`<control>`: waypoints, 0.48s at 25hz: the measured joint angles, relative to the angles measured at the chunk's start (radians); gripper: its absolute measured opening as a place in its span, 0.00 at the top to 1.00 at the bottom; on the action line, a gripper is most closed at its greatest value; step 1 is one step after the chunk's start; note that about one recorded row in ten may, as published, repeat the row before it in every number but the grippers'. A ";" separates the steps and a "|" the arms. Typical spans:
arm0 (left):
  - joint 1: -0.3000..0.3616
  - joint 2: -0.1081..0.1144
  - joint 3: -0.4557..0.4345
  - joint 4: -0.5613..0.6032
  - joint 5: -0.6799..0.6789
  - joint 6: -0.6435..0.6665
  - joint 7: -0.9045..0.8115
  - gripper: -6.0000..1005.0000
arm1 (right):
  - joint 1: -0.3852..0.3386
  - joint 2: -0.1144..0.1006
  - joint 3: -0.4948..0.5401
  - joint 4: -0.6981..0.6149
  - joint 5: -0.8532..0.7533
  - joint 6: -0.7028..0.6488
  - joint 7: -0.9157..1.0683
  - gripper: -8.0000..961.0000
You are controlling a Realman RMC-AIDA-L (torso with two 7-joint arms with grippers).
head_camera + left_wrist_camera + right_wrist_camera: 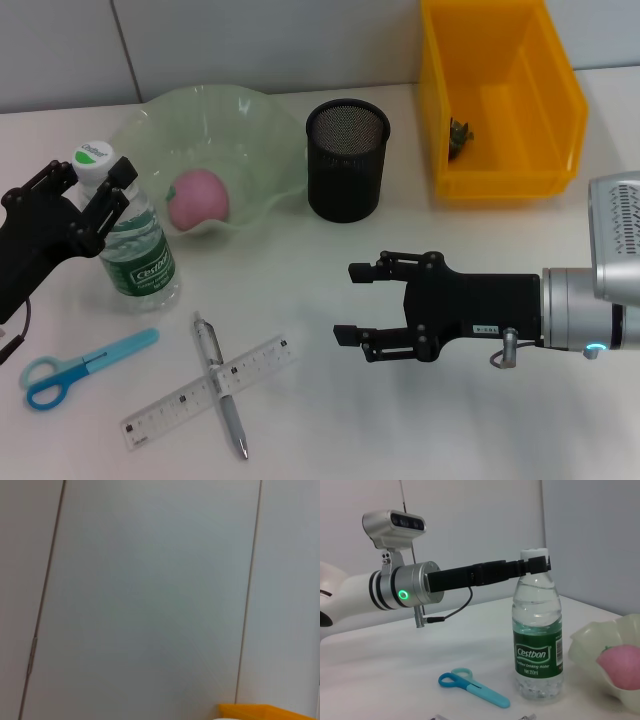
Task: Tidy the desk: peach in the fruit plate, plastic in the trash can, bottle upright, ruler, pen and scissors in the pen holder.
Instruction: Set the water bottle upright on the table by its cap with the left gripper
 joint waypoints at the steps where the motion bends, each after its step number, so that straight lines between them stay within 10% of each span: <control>1: 0.000 0.000 0.000 0.000 0.000 0.000 0.000 0.45 | 0.000 0.000 0.000 0.000 0.000 0.000 0.000 0.19; 12: -0.003 0.000 0.007 -0.002 0.000 0.000 0.000 0.44 | 0.004 0.000 0.000 0.003 0.000 0.000 0.001 0.19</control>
